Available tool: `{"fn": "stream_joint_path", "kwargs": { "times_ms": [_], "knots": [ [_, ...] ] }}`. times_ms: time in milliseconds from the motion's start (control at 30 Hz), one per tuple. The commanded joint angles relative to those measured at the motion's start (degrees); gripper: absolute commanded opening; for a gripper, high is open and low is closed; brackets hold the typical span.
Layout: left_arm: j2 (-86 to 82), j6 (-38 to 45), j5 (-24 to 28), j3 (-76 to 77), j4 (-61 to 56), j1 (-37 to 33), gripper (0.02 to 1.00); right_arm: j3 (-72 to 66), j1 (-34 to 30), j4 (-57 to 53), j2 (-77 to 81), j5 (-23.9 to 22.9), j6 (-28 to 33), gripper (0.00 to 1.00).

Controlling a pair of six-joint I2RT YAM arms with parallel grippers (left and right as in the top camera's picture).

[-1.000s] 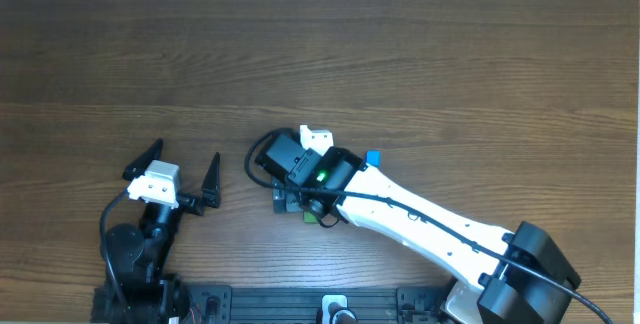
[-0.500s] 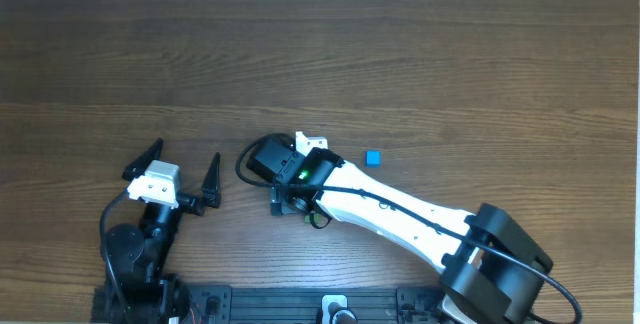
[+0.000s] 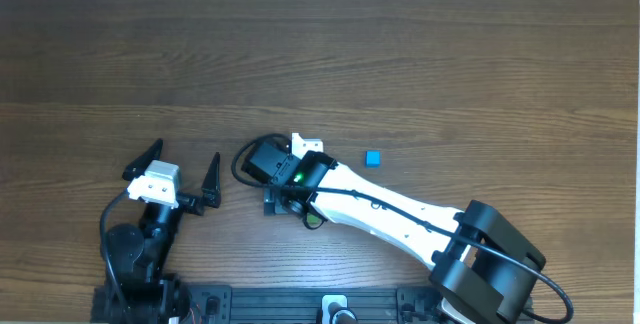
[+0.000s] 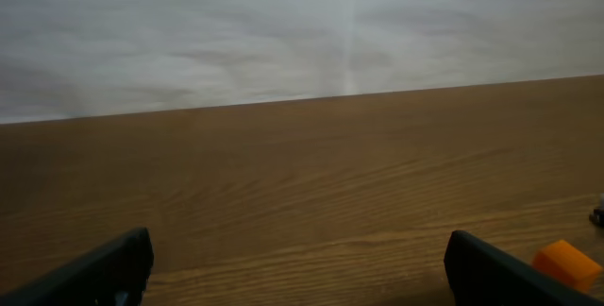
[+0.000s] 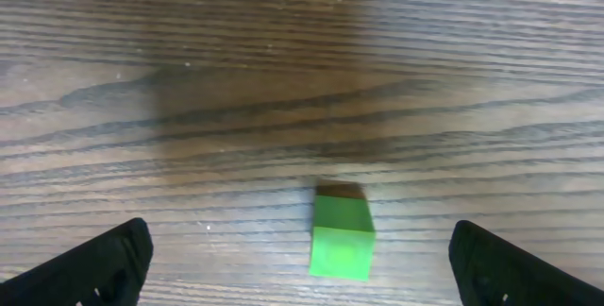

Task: Stack Cubes

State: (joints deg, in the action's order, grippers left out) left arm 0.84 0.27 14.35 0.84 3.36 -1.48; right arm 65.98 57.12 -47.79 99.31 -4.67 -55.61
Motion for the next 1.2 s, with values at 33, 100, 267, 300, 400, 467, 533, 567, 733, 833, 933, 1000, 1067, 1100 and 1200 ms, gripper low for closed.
{"fn": "stream_joint_path", "kwargs": {
  "times_ms": [33, 100, 267, 300, 400, 467, 533, 567, 733, 833, 933, 1000, 1067, 1100, 1200],
  "knots": [
    [-0.5, 1.0, -0.5, -0.5, -0.3, -0.3, 1.0, -2.0, 0.4, 1.0, 0.5, 0.6, -1.4, 0.993],
    [-0.5, 1.0, -0.5, -0.5, -0.3, -0.3, 1.0, -2.4, 0.4, 1.1, 0.5, 0.8, -1.4, 0.991],
    [-0.5, 1.0, -0.5, -0.5, -0.3, -0.3, 1.0, -2.8, 0.3, 1.0, 0.5, 0.7, -1.4, 0.991],
    [-0.5, 1.0, -0.5, -0.5, -0.3, -0.3, 1.0, -2.8, 0.3, 1.0, 0.5, 0.8, -1.4, 0.991],
    [-0.5, 1.0, -0.5, -0.5, -0.3, -0.3, 1.0, -3.2, 0.3, 0.9, 0.5, 0.8, -1.6, 0.991],
    [-0.5, 1.0, -0.5, -0.5, -0.3, -0.3, 1.0, -3.6, 0.3, 1.0, 0.5, 1.0, -2.1, 0.991],
    [-0.5, 1.0, -0.5, -0.5, -0.3, -0.3, 1.0, -4.0, 0.3, 1.4, 0.5, 1.3, -2.2, 0.991],
    [-0.5, 1.0, -0.5, -0.5, -0.3, -0.3, 0.998, -4.1, 0.3, 1.6, 0.5, 1.4, -2.2, 0.993],
    [-0.5, 1.0, -0.5, -0.5, -0.3, -0.3, 1.0, -5.3, 0.3, 2.6, 0.5, 2.1, -2.2, 0.993],
    [-0.5, 1.0, -0.5, -0.5, -0.3, -0.3, 0.998, -5.8, 0.3, 3.5, 0.5, 2.2, -2.2, 0.993],
    [-0.5, 1.0, -0.5, -0.5, -0.3, -0.3, 1.0, -6.2, 0.3, 3.7, 0.5, 2.3, -2.3, 0.991],
    [-0.5, 1.0, -0.5, -0.5, -0.3, -0.3, 1.0, -6.6, 0.3, 4.1, 0.5, 2.5, -2.3, 0.991],
    [-0.5, 1.0, -0.5, -0.5, -0.3, -0.3, 0.996, -6.8, 0.3, 4.5, 0.5, 2.5, -2.3, 0.991],
    [-0.5, 1.0, -0.5, -0.5, -0.3, -0.3, 0.996, -6.8, 0.3, 4.6, 0.5, 2.5, -2.3, 0.991],
    [-0.5, 1.0, -0.5, -0.5, -0.3, -0.3, 1.0, -6.8, 0.3, 4.6, 0.5, 2.5, -2.3, 0.991]
  ]
}}
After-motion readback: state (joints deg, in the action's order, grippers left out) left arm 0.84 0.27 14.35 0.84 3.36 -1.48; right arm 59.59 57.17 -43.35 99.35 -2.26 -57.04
